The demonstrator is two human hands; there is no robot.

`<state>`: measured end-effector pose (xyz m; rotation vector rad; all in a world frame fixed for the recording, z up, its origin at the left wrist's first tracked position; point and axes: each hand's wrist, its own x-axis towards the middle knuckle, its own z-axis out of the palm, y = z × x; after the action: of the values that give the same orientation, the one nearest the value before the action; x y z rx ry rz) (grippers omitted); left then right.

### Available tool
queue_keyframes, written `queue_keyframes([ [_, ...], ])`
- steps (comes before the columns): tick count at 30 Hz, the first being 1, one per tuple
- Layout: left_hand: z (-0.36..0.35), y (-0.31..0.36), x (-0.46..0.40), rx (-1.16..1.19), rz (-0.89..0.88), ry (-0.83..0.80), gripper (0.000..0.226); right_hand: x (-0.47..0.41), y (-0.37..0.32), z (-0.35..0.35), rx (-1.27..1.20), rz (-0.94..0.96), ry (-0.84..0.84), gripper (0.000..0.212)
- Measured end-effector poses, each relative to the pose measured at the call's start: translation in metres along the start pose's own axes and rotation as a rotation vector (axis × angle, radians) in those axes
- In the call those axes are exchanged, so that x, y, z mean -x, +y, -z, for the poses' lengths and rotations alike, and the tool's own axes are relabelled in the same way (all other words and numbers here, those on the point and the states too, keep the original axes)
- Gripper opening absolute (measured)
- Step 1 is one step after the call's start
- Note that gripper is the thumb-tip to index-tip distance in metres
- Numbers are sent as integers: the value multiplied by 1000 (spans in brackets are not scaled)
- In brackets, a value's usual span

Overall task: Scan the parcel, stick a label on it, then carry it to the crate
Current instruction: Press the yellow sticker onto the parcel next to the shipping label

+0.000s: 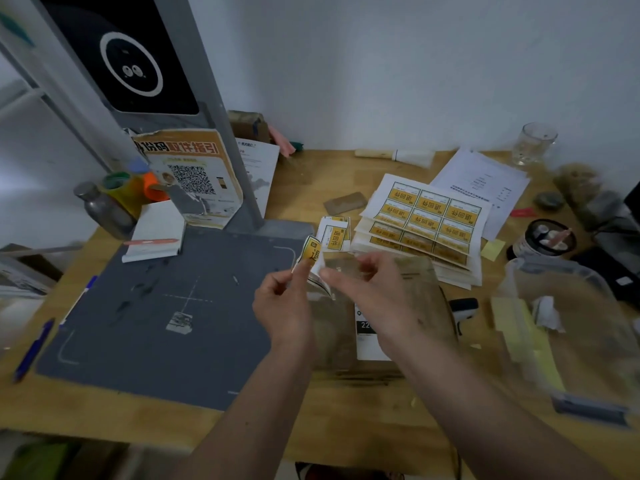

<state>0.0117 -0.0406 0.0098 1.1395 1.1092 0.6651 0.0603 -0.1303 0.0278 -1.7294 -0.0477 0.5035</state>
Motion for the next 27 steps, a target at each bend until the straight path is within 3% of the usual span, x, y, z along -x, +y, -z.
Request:
queue_keyframes([
  [5, 3, -9, -16, -14, -7, 87, 21, -7, 6, -13, -49, -50, -102, 49],
  [10, 1, -19, -31, -37, 30, 113, 22, -19, 13, -24, -81, -103, -75, 55],
  [15, -1, -27, -36, -63, 31, 115, 22, -28, 26, -30, 137, 13, -31, 8],
  [21, 1, -33, -45, -161, -12, 70, 24, -44, 39, -27, 214, 26, 94, 15],
  [27, 11, -40, -54, -430, -289, -23, 19, -55, 48, -25, 416, 33, 110, 17],
])
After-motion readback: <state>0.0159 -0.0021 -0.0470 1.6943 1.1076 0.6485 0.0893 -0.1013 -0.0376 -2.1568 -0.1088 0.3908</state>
